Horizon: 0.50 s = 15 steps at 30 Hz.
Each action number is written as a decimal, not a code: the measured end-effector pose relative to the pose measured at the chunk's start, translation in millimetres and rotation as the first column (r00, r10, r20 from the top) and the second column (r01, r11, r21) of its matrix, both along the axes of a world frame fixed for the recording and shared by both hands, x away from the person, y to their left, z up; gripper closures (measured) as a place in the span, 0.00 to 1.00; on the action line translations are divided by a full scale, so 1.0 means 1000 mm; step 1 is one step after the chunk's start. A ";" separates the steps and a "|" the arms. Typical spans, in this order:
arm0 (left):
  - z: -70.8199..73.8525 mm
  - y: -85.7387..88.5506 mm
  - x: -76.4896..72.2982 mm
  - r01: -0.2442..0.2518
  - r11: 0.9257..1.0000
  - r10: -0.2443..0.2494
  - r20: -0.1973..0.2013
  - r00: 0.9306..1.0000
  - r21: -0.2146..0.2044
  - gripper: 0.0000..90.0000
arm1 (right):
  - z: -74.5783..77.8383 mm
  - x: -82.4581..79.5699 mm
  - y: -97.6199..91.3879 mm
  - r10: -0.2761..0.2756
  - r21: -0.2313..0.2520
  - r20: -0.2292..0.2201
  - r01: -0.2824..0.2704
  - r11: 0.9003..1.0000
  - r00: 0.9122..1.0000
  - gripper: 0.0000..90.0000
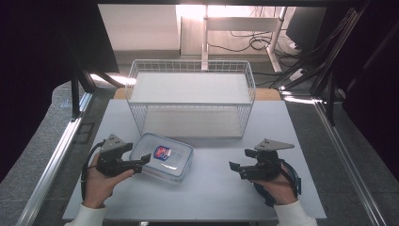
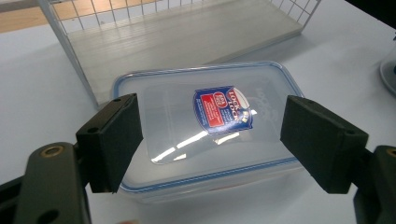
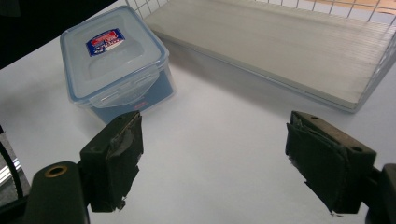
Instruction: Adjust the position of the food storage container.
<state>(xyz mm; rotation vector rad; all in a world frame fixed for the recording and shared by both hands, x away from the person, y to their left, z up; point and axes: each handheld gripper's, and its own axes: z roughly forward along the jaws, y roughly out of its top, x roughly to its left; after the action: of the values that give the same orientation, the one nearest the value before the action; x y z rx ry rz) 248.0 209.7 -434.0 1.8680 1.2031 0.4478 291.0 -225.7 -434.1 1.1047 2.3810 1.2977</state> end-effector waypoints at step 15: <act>-0.004 0.007 0.000 -0.021 0.999 0.020 -0.025 0.999 -0.030 0.22 | -0.001 0.004 -0.007 -0.034 0.015 -0.025 0.034 0.999 0.999 0.22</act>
<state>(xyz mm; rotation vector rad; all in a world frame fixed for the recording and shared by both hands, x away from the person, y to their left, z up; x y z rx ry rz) 248.0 216.8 -438.5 1.8421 1.2403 0.4166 295.4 -233.2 -435.0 1.1676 2.3629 1.3010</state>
